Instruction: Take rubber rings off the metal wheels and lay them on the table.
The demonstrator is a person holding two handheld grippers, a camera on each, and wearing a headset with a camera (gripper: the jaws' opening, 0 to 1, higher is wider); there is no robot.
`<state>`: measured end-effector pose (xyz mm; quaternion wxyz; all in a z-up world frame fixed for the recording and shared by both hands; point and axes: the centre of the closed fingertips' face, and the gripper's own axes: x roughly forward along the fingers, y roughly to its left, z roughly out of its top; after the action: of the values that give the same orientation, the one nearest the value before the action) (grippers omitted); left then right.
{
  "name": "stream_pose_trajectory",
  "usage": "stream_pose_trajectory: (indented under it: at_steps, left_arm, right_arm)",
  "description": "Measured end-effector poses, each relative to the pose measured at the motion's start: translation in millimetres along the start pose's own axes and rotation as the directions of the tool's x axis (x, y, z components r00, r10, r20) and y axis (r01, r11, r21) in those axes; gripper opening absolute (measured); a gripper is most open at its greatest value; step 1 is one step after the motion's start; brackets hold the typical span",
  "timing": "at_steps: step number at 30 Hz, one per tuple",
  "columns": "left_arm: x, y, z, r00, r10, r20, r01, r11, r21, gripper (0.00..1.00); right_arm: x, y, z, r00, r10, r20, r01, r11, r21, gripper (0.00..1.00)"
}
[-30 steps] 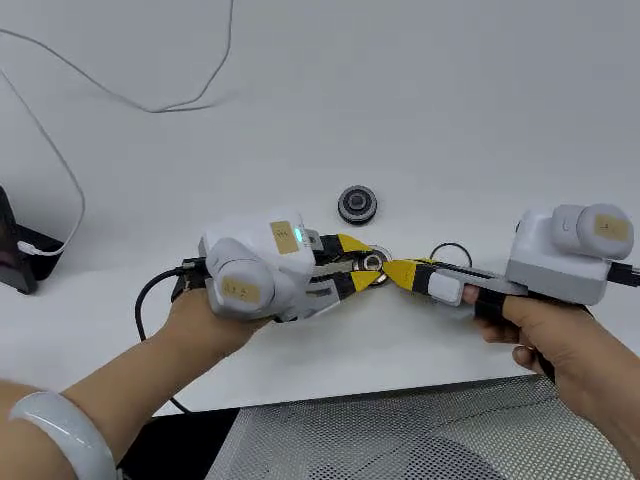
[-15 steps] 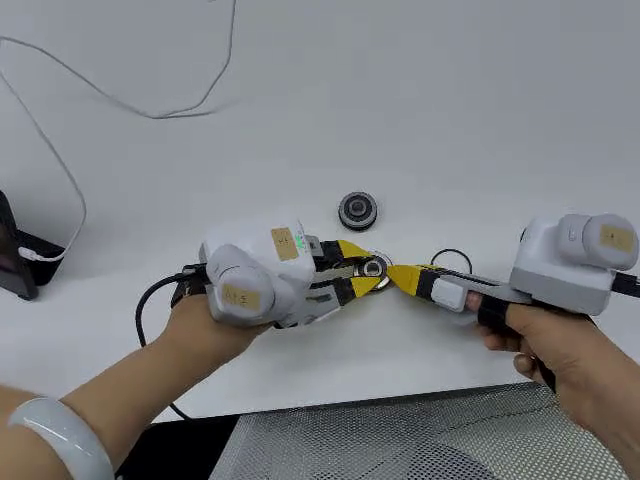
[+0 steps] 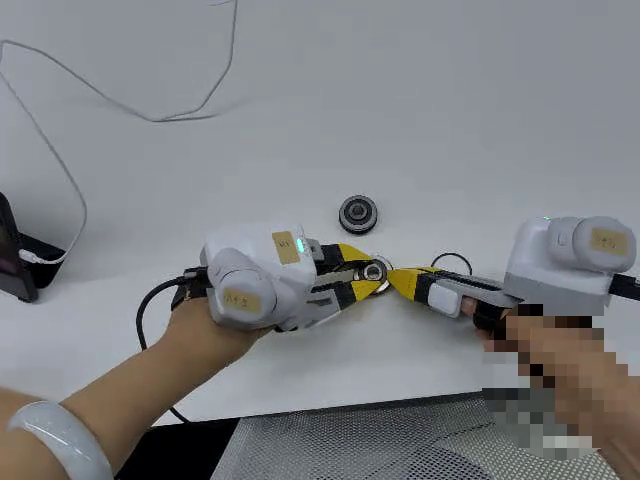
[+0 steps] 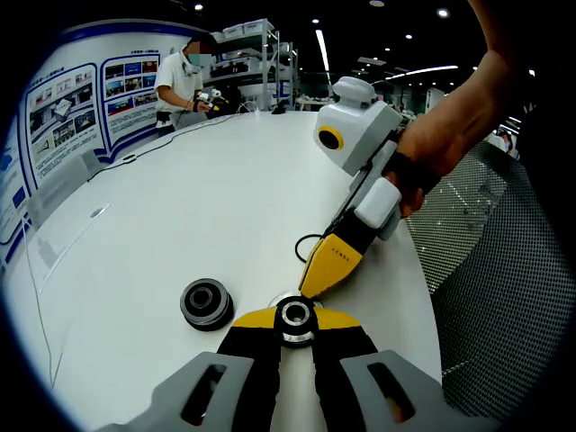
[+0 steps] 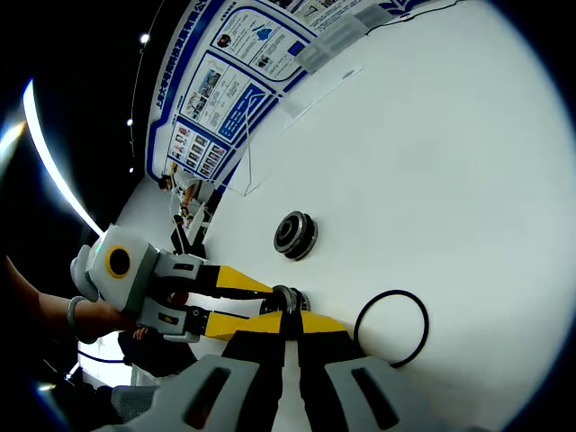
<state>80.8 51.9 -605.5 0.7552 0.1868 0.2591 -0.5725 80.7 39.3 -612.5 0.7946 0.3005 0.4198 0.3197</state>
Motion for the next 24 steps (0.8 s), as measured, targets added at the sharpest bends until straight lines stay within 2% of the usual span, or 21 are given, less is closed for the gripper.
stream_pose_trajectory:
  at_steps: [10,16,20,23,24]
  left_arm:
    - [0.0,-0.2,-0.2,1.0000,0.001,-0.002,-0.001,1.000,-0.001,0.12]
    - [-0.1,-0.6,0.6,1.0000,0.001,-0.002,-0.001,1.000,-0.001,0.12]
    - [-0.1,-0.5,0.6,1.0000,0.000,-0.001,0.000,1.000,-0.001,0.12]
    - [-0.1,-0.4,0.6,1.0000,0.000,0.000,0.000,1.000,-0.003,0.12]
    - [-0.1,-0.3,0.6,1.0000,0.000,0.001,0.000,1.000,-0.003,0.12]
  right_arm:
    - [-0.7,2.2,0.1,0.9987,-0.050,-0.003,0.050,0.997,-0.059,0.06]
    - [-0.4,0.1,0.5,0.9952,-0.095,-0.021,0.091,0.985,-0.145,0.06]
    - [-0.9,0.7,1.0,0.9937,-0.110,-0.021,0.106,0.981,-0.164,0.06]
    - [-0.8,-2.0,1.2,0.9950,-0.100,-0.007,0.098,0.989,-0.113,0.06]
    - [-0.6,-1.5,1.1,0.9973,-0.073,0.006,0.074,0.997,-0.038,0.06]
